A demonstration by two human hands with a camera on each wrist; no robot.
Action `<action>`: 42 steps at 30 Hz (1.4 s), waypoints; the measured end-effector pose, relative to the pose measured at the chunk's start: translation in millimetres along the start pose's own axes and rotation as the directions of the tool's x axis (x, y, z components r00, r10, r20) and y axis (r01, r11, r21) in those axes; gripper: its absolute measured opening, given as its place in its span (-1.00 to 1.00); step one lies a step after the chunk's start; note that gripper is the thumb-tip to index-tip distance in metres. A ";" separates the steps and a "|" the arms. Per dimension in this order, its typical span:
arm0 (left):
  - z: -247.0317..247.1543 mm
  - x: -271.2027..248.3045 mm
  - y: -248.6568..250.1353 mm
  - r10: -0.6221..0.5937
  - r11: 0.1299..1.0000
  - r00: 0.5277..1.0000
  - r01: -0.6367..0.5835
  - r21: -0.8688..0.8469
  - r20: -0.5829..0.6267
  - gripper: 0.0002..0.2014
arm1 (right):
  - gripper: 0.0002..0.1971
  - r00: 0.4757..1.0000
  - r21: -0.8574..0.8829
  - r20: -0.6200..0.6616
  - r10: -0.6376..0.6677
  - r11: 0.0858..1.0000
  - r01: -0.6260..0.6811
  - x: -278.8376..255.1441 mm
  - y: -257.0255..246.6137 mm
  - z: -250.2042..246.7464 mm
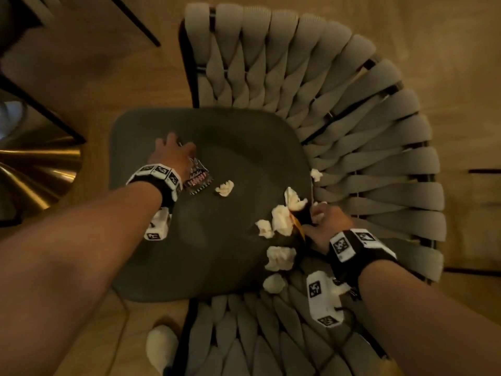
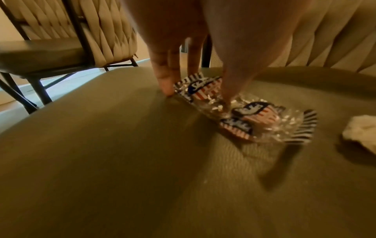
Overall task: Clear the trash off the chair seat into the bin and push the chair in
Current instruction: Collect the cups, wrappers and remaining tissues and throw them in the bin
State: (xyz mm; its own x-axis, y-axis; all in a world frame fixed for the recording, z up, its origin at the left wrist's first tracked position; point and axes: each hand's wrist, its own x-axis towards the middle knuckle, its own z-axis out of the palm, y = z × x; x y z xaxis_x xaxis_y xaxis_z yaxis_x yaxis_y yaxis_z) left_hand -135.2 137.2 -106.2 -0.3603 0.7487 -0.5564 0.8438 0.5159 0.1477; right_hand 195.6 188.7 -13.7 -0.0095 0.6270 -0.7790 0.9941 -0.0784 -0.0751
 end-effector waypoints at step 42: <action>34.8 -112.3 114.0 0.516 0.807 0.761 -0.586 0.074 0.393 -0.52 | -0.68 0.996 -0.071 0.023 0.089 0.994 -0.088 102.3 -20.5 31.7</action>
State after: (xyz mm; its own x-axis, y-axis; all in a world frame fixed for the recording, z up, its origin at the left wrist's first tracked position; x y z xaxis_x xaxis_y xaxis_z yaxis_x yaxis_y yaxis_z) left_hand 15.3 97.5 -55.3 0.3178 0.6723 -0.6686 0.9216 -0.0532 0.3846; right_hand 170.8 229.8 -111.7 0.0770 0.5996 -0.7966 0.9963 -0.0778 0.0377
